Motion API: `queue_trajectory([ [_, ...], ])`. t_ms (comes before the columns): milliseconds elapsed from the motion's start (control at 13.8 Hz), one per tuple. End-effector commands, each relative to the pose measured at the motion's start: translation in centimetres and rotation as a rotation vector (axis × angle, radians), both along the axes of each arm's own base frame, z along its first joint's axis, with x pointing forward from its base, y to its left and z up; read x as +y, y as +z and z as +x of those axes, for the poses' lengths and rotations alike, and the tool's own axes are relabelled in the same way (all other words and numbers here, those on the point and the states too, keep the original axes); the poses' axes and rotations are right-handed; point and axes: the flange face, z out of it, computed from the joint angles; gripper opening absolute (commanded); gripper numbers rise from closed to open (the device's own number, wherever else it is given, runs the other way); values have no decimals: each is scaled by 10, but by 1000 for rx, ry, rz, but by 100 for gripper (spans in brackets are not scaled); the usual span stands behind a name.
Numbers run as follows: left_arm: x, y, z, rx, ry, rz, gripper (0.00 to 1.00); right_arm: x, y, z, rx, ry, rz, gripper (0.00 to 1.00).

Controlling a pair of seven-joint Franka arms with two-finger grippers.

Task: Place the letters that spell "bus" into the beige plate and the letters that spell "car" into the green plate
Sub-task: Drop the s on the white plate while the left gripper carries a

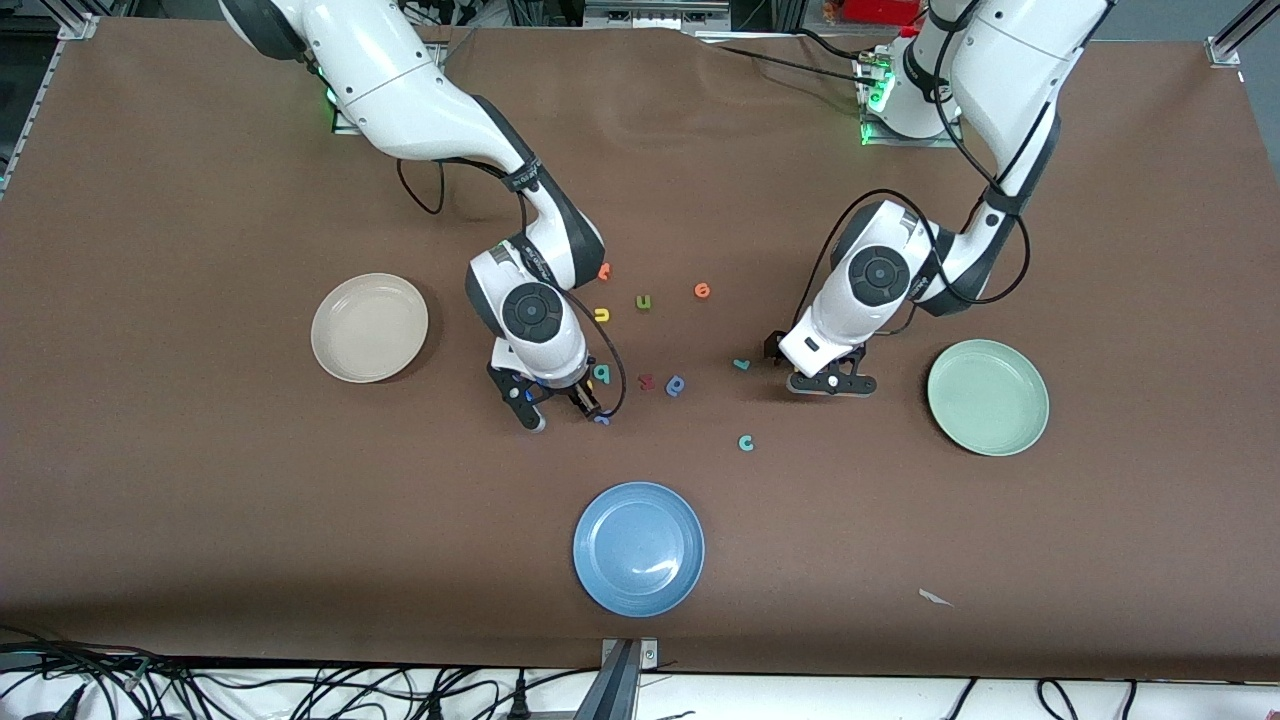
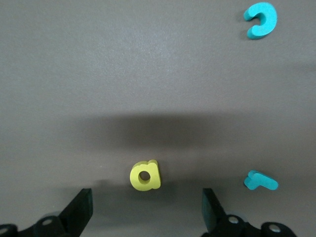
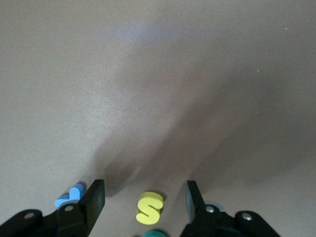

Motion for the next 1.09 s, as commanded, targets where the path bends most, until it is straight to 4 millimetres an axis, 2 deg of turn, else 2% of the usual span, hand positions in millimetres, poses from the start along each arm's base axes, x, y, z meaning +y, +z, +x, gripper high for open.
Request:
queue_trajectory([
  [0, -3, -5, 6, -8, 1, 17, 93, 14, 2, -3, -4, -4, 3, 73],
  [290, -2, -7, 8, -5, 6, 18, 78, 18, -3, -9, 5, 4, -4, 61],
  [508, -2, -12, 9, 1, 20, 18, 70, 17, -2, -9, 5, 3, -6, 22],
  [580, -4, -13, 11, 0, 22, 16, 68, 17, 0, -8, 4, 4, -6, 12],
  [726, -4, -13, 15, -5, 28, 15, 64, 13, 10, -4, 0, 6, -12, 8],
  [798, -4, -15, 15, -2, 30, 15, 61, 10, 23, -1, 5, 11, -19, 8],
  [871, -4, -16, 15, 1, 30, 16, 59, 1, 37, 4, 11, 21, -36, 8],
  [1016, -4, -15, 15, 1, 30, 17, 49, -30, 68, 17, 53, 93, -60, 8],
])
